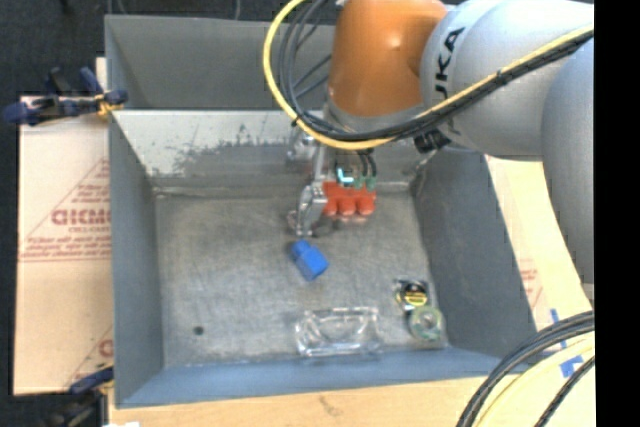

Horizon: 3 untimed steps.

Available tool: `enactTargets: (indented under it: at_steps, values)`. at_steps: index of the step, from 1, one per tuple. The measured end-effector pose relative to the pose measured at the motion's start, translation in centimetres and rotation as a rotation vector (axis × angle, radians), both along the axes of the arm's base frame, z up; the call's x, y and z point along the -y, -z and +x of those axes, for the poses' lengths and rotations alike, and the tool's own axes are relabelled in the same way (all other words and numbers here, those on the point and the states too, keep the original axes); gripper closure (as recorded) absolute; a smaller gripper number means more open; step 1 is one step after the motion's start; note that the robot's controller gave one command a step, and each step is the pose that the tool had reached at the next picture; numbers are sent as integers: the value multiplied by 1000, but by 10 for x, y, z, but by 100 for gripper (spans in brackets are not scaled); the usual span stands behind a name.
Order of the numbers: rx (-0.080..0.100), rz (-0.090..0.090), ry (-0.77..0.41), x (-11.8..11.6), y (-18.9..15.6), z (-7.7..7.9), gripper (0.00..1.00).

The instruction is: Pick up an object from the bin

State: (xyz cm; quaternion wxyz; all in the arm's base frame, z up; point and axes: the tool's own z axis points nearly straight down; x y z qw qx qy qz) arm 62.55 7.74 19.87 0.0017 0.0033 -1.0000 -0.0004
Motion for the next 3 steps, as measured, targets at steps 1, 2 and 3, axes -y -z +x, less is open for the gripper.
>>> enactTargets:
  at_steps: [1, 2, 3]
  values:
    - [16, 4, -43, 55, 104, 3, 0]
    - [24, 0, -191, 52, 107, -12, 0]
    - [26, 1, -188, 52, 104, -10, 100]
